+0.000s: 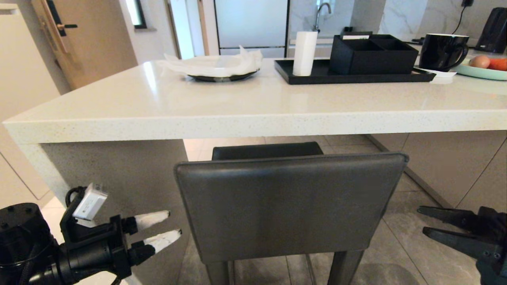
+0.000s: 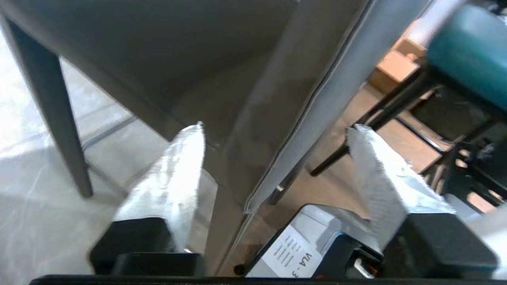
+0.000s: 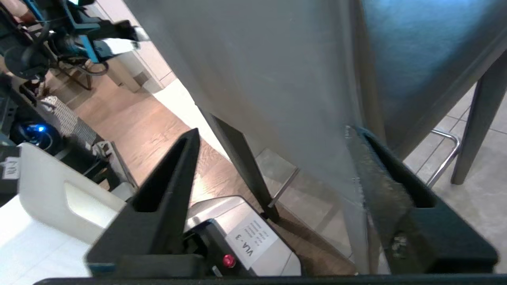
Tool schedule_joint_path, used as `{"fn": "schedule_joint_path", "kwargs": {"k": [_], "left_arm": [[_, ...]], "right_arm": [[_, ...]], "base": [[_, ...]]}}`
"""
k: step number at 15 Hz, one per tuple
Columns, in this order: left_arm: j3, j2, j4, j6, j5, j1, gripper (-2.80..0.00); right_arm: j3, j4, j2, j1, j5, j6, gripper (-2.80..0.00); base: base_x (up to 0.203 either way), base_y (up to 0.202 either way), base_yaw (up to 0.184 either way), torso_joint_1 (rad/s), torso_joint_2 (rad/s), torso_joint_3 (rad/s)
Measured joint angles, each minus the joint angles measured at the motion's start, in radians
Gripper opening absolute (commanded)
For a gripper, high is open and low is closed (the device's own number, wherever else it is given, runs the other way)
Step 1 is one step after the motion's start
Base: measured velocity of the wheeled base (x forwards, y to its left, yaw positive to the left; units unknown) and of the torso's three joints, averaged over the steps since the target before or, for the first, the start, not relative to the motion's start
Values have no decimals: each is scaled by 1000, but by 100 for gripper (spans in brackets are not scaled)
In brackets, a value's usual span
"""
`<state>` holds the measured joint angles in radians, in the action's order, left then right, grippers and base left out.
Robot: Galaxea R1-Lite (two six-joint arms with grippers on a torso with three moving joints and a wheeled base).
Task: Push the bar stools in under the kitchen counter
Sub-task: Pull the gray chair out from under the dining table
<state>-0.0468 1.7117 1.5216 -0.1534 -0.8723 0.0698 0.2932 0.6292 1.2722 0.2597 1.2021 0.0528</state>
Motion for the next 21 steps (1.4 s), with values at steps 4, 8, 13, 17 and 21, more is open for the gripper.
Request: {"fn": "schedule_joint_path", "kwargs": {"k": [4, 8, 13, 17, 21], "left_arm": [[-35, 26, 0, 8, -57, -67, 0], [-132, 67, 0, 11, -154, -50, 0], [-218, 131, 0, 12, -211, 4, 0], [-228, 154, -1, 19, -210, 54, 0], [-248, 160, 0, 20, -208, 91, 0]], "right_arm": [[5, 85, 75, 27, -2, 1, 0], [10, 111, 136, 2, 14, 3, 0], [56, 183, 240, -83, 10, 19, 0], [74, 277, 335, -168, 4, -3, 0], [72, 347, 379, -216, -2, -18, 0]], "base": [[0, 0, 0, 0, 0, 0], [0, 0, 0, 0, 0, 0], [0, 0, 0, 0, 0, 0], [0, 0, 0, 0, 0, 0], [0, 0, 0, 0, 0, 0]]}}
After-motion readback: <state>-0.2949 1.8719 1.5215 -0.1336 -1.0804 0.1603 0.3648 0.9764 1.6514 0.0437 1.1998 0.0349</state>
